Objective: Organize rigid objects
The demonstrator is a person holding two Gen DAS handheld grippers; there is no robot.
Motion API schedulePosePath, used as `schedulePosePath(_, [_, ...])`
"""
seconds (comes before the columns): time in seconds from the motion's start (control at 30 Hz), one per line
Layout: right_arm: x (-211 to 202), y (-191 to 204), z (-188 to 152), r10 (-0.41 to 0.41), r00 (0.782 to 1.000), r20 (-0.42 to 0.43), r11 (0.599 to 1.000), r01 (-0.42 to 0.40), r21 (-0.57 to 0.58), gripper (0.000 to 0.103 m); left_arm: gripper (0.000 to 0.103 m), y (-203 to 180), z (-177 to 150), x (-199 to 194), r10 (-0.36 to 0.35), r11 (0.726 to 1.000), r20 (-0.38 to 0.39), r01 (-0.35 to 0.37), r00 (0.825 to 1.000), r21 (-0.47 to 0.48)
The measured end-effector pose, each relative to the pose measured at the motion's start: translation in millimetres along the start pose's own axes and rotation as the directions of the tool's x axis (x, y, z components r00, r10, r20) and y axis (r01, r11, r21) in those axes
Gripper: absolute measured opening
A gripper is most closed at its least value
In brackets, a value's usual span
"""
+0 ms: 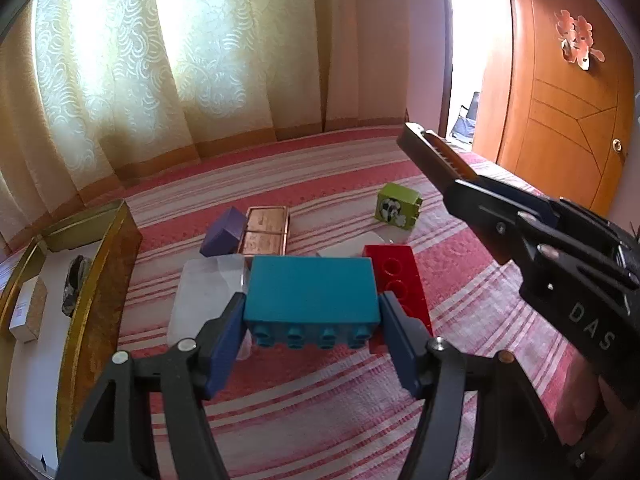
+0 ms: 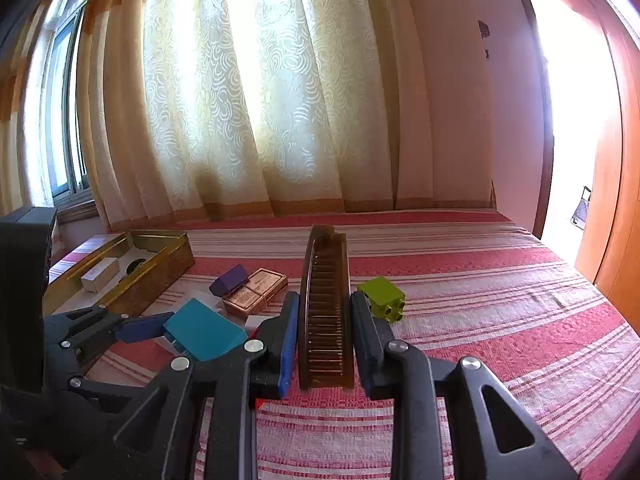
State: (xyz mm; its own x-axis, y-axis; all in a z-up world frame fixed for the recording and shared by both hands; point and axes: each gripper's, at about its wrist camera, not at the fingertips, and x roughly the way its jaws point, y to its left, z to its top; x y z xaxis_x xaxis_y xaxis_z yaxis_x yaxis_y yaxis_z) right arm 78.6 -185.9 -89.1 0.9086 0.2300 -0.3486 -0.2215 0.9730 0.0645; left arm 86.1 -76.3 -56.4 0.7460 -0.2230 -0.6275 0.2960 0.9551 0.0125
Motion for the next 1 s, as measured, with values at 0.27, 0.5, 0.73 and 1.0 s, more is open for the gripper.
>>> schedulePosePath(0.27, [4.8,-0.6,1.4,0.002,1.000,-0.016,1.000,-0.002,0.007,0.027,0.066,-0.1,0.1,9.9,-0.037,0.999,-0.064,0.036,0.997,-0.014])
schedulePosePath(0.5, [6.0,0.7,1.9,0.001,1.000,-0.021,1.000,-0.001,0.006,0.027,0.068,5.7,-0.8,21.7,-0.080,0.996,-0.128,0.075,0.989,-0.045])
schedulePosePath(0.73, [7.2,0.8,1.7,0.000,1.000,-0.027,1.000,0.000,0.005,0.027,0.071,11.0,-0.6,23.0,-0.089,0.994,-0.123,0.081,0.988,-0.071])
schedulePosePath(1.0, [7.3,0.8,1.7,0.001,1.000,-0.029,1.000,-0.001,0.004,0.027,0.067,13.8,-1.7,22.0,-0.089,0.993,-0.113,0.080,0.990,-0.082])
